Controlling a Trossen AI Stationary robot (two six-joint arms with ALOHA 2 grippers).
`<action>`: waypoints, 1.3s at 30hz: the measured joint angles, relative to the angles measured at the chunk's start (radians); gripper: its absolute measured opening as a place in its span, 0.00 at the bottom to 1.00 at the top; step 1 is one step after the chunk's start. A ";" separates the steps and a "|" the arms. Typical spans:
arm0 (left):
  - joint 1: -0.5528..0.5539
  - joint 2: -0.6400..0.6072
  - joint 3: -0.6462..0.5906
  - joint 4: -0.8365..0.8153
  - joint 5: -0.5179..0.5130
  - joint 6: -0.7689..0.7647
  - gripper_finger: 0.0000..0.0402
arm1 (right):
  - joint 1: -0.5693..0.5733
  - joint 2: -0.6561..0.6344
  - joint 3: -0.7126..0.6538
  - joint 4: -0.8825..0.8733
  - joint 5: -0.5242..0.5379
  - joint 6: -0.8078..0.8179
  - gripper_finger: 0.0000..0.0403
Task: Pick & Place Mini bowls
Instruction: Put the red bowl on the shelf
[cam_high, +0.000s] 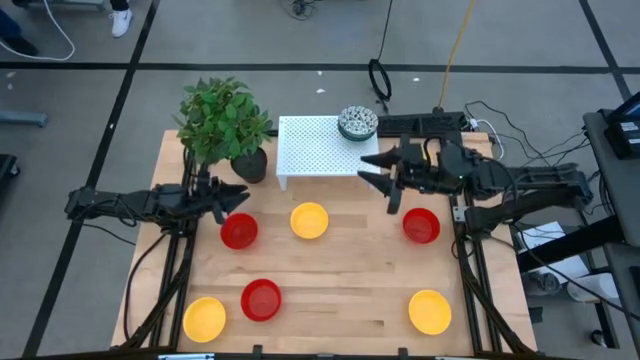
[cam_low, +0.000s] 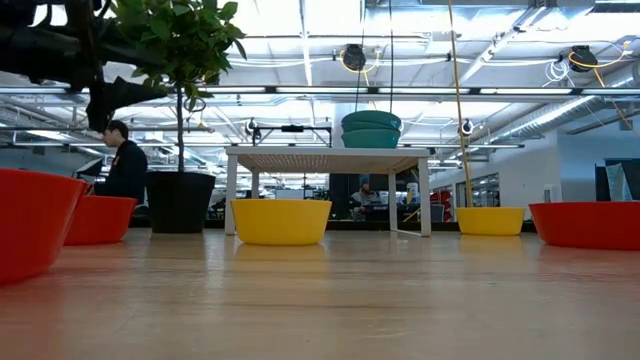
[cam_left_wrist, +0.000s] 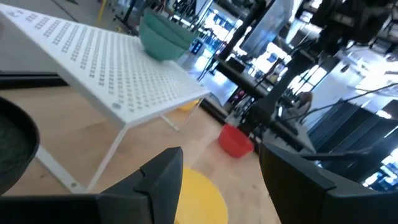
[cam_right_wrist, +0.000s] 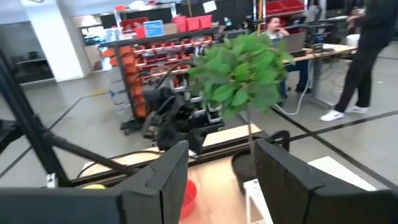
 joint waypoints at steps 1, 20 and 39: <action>0.000 0.000 0.000 0.009 0.008 -0.001 0.54 | 0.008 0.002 0.000 -0.003 0.000 0.000 0.42; -0.214 0.475 0.038 0.483 0.347 -0.094 0.54 | 0.060 0.010 -0.084 -0.054 0.060 0.056 0.41; -0.373 0.983 0.587 -0.720 0.163 -0.357 0.54 | 0.060 0.010 -0.105 -0.053 0.055 0.101 0.41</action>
